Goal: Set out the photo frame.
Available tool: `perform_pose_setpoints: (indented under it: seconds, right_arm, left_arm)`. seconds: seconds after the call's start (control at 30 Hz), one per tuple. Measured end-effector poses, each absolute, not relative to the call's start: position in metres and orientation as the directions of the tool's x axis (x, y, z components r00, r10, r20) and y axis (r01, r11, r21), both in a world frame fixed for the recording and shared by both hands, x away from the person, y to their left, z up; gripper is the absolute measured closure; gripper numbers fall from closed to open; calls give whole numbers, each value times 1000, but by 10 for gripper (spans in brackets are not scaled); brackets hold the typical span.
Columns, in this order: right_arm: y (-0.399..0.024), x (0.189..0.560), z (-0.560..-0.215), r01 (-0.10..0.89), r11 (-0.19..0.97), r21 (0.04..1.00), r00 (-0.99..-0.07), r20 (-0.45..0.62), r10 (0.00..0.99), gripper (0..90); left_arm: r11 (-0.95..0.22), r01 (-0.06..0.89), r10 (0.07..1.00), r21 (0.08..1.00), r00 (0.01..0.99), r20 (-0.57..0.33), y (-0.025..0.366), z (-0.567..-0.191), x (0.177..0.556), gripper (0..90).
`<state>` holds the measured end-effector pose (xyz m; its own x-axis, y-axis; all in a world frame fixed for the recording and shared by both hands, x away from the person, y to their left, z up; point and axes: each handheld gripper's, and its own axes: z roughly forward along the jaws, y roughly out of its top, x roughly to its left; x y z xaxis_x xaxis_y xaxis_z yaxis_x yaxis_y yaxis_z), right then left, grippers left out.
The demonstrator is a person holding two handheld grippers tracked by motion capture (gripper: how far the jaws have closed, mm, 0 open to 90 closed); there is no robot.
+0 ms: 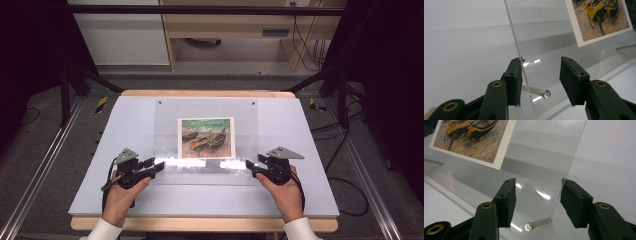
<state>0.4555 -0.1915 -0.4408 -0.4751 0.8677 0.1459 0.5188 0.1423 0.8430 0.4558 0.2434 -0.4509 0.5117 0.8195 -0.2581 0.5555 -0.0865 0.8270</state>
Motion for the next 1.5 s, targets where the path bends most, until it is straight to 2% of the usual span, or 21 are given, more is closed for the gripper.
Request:
perform_pose_setpoints:
  seconds: [1.5]
  right_arm:
    - [-195, 452, -443, 510, 177, 842, -506, 127, 853, 467]
  left_arm:
    - [-100, 562, 824, 821, 509, -248, 242, -451, 452, 535]
